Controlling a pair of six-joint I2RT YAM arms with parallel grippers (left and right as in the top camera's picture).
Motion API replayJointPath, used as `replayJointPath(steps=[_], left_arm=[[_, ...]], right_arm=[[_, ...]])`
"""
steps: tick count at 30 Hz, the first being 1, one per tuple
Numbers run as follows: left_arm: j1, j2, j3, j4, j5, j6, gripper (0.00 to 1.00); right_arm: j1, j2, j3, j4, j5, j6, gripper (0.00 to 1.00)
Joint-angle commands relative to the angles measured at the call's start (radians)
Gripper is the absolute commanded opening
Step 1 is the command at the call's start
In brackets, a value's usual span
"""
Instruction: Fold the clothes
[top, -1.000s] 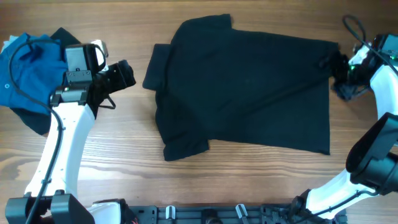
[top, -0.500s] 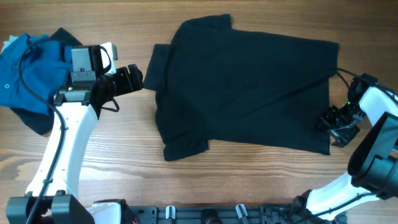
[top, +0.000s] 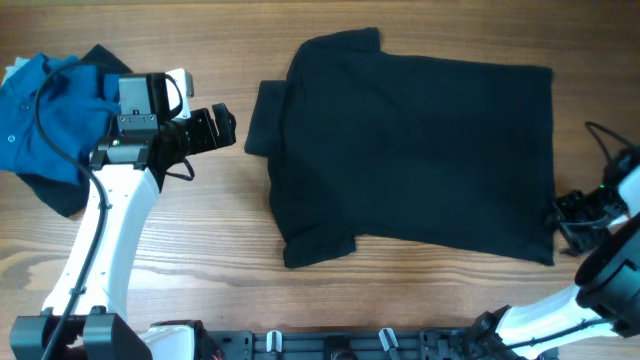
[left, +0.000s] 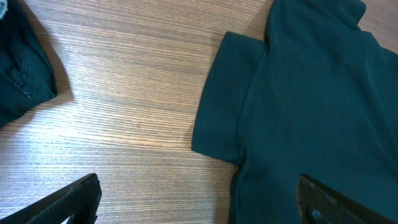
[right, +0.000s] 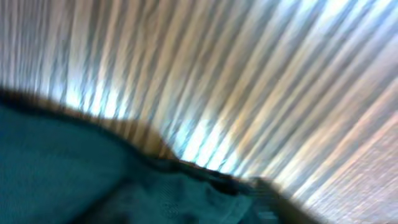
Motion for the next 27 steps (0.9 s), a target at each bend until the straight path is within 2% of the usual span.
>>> replayJointPath(steps=[1,2,5,10,12,15,19,21,23,27], left_arm=[[-0.026,0.002,-0.007,0.0,0.013,0.013,0.99],[-0.049,0.019,-0.008,0.0,0.013,0.014,0.94],[-0.137,0.111,-0.008,0.013,0.011,0.085,0.68],[-0.219,0.315,-0.008,0.101,0.008,0.092,0.51],[-0.235,0.406,-0.008,0.186,0.008,0.089,0.36],[-0.244,0.47,-0.008,0.277,0.003,0.076,0.34],[-0.243,0.527,-0.008,0.292,-0.171,0.074,0.13],[-0.237,0.56,-0.008,0.266,-0.303,0.002,0.04],[-0.201,0.579,-0.008,0.211,-0.43,-0.135,0.04],[-0.114,0.569,-0.008,0.16,-0.434,-0.208,0.05]], right_arm=[[0.005,0.002,0.053,-0.016,-0.053,-0.027,0.97],[0.005,-0.011,0.08,-0.025,-0.102,-0.056,0.97],[0.005,-0.101,0.142,-0.065,-0.298,-0.166,0.97],[0.006,-0.306,0.143,-0.065,-0.517,-0.241,0.98],[0.01,-0.378,0.143,-0.062,-0.556,-0.25,0.96],[0.047,-0.414,0.143,-0.058,-0.555,-0.25,0.95],[0.147,-0.414,0.137,-0.06,-0.544,-0.28,0.94],[0.198,-0.414,0.136,-0.057,-0.512,-0.28,0.94],[0.266,-0.414,0.136,-0.052,-0.462,-0.28,0.93],[0.346,-0.412,0.136,-0.046,-0.397,-0.27,0.93]])
